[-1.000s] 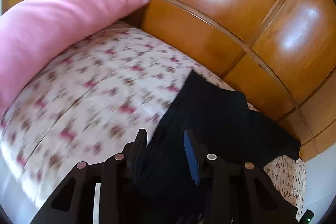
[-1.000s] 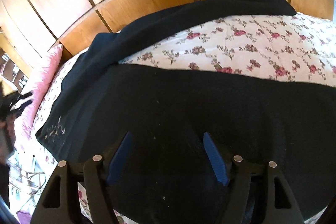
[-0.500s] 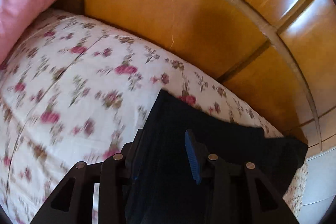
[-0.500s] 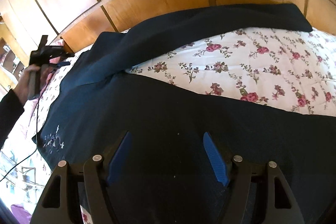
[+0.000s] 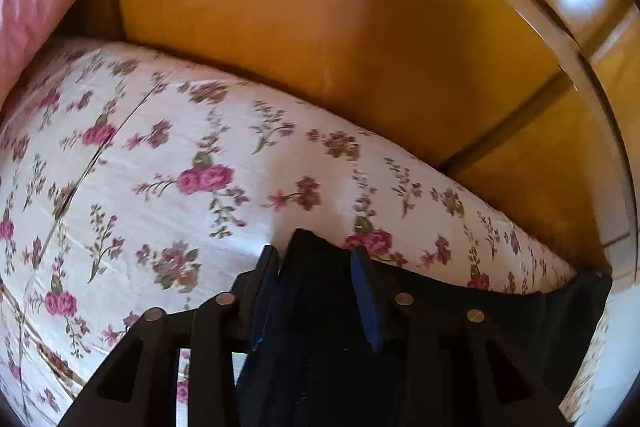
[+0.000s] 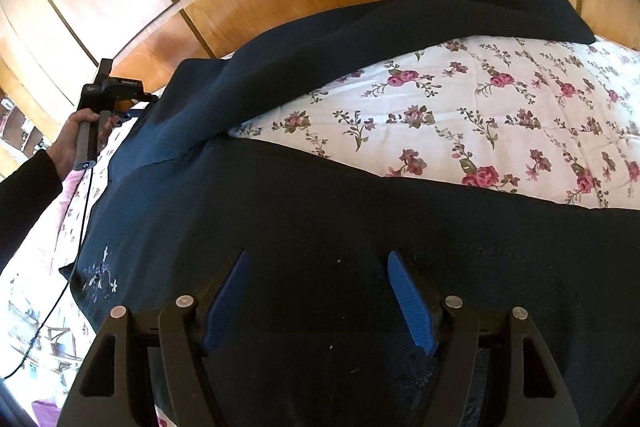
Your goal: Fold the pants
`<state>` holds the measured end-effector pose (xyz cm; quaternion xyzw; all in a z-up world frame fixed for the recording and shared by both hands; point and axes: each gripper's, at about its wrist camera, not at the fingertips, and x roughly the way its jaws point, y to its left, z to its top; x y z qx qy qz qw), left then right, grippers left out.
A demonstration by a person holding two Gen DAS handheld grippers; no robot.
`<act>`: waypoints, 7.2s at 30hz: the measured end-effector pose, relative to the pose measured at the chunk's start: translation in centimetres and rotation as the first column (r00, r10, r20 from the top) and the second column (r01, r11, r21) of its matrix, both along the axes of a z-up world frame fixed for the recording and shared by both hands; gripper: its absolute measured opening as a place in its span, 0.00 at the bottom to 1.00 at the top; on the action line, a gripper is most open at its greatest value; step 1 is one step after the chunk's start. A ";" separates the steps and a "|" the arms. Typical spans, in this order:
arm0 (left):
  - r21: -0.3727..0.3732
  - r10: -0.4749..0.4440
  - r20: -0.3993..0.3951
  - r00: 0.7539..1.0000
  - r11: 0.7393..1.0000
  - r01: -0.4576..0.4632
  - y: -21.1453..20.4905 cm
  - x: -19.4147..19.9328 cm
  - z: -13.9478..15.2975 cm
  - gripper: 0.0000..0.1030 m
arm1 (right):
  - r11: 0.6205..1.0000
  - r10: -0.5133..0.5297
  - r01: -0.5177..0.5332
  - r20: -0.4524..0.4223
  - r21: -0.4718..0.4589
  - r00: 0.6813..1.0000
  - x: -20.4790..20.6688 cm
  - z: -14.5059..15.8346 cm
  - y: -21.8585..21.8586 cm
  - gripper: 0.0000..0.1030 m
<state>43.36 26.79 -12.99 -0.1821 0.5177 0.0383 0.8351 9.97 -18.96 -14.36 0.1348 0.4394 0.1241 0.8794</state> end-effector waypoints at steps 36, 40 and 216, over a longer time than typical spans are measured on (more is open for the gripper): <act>-0.022 -0.313 0.497 0.810 0.928 0.372 -8.6 -35.8 13.7 0.04 | 0.885 -0.068 0.088 -0.060 0.457 0.996 16.3 6.2 -5.1 0.65; -0.021 -0.312 0.483 0.818 0.930 0.367 -8.5 -36.3 13.1 0.04 | 0.888 -0.130 0.167 -0.115 0.427 0.985 21.7 5.9 -4.8 0.60; -0.069 -0.701 0.165 0.694 0.693 0.717 -33.9 -40.4 2.9 0.27 | 0.678 -0.666 0.516 0.139 0.523 0.733 -18.7 4.1 -39.0 0.10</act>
